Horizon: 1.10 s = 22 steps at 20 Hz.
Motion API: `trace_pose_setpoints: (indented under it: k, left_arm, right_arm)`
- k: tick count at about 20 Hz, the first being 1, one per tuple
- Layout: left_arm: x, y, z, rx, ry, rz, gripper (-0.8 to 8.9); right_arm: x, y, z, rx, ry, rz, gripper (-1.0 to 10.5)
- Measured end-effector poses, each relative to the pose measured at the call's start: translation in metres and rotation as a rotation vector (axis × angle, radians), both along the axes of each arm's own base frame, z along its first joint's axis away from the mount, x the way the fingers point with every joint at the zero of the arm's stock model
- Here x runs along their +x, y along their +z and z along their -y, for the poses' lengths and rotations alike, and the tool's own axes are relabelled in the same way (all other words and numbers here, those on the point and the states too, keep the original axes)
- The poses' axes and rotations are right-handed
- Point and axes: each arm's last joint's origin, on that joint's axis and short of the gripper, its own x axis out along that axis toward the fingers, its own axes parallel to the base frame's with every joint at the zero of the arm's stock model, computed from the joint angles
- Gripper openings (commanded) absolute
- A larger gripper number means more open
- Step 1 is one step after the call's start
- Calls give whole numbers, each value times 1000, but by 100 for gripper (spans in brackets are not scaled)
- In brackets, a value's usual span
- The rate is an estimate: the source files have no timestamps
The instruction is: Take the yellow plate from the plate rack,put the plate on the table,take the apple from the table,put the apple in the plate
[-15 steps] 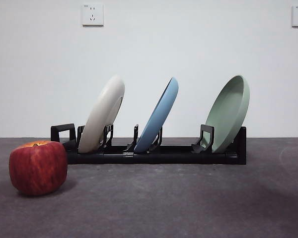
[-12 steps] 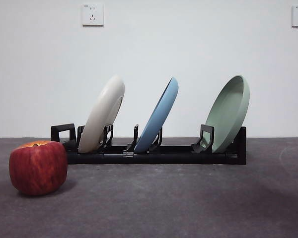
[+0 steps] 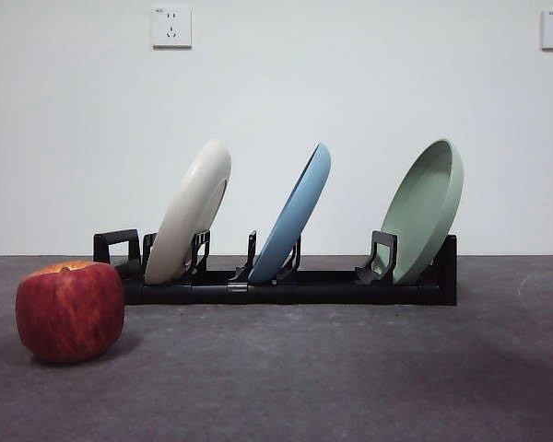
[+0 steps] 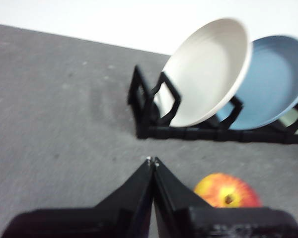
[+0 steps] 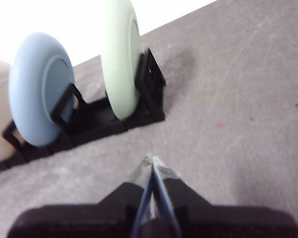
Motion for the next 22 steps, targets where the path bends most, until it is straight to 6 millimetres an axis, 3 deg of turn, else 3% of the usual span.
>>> trace_pose_setpoints:
  k: [5, 9, 17, 22]
  left_arm:
    - [-3, 51, 0, -12, -21, 58, -6]
    - [8, 87, 1, -12, -33, 19, -7]
    - [43, 124, 7, -40, -173, -147, -7]
    - [80, 136, 12, -83, -306, -256, -5]
  right_arm:
    - [6, 48, -1, 7, -1, 11, -11]
    - [19, 84, -4, -50, 41, -60, -11]
    - [43, 122, -11, -131, 212, -186, 0]
    - [61, 142, -17, -165, 328, -251, 19]
